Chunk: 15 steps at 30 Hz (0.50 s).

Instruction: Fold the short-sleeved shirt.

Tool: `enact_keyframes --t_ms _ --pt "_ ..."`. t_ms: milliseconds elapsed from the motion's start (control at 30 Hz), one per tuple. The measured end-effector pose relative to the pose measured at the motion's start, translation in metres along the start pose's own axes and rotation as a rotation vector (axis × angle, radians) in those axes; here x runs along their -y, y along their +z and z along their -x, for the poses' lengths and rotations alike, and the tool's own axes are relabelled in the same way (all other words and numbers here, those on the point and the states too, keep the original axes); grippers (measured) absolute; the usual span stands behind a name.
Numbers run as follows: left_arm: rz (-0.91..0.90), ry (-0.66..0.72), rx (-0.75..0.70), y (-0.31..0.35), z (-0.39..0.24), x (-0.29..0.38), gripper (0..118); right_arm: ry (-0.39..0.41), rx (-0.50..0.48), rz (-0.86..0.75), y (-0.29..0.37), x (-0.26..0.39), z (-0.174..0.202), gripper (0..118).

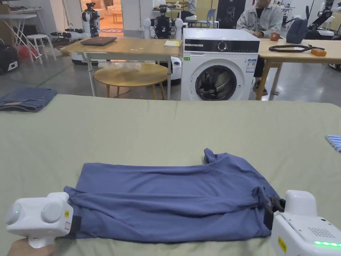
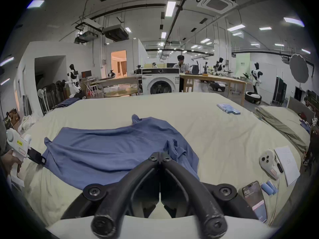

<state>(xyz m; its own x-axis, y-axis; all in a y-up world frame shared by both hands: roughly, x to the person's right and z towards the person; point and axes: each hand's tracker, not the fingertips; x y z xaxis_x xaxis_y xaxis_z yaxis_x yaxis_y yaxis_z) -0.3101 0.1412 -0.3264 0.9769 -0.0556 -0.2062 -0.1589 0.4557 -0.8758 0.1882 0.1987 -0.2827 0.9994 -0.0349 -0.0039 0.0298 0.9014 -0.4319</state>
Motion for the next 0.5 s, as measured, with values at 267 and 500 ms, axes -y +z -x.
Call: enact_keyframes --t_ms 267,500 --pt "-0.085 0.039 0.091 0.011 0.031 0.009 1 0.045 0.036 0.146 -0.046 -0.005 -0.047 43" --pt "-0.12 0.082 0.131 0.025 0.047 0.022 1 0.024 -0.056 0.398 -0.123 0.001 -0.083 74"
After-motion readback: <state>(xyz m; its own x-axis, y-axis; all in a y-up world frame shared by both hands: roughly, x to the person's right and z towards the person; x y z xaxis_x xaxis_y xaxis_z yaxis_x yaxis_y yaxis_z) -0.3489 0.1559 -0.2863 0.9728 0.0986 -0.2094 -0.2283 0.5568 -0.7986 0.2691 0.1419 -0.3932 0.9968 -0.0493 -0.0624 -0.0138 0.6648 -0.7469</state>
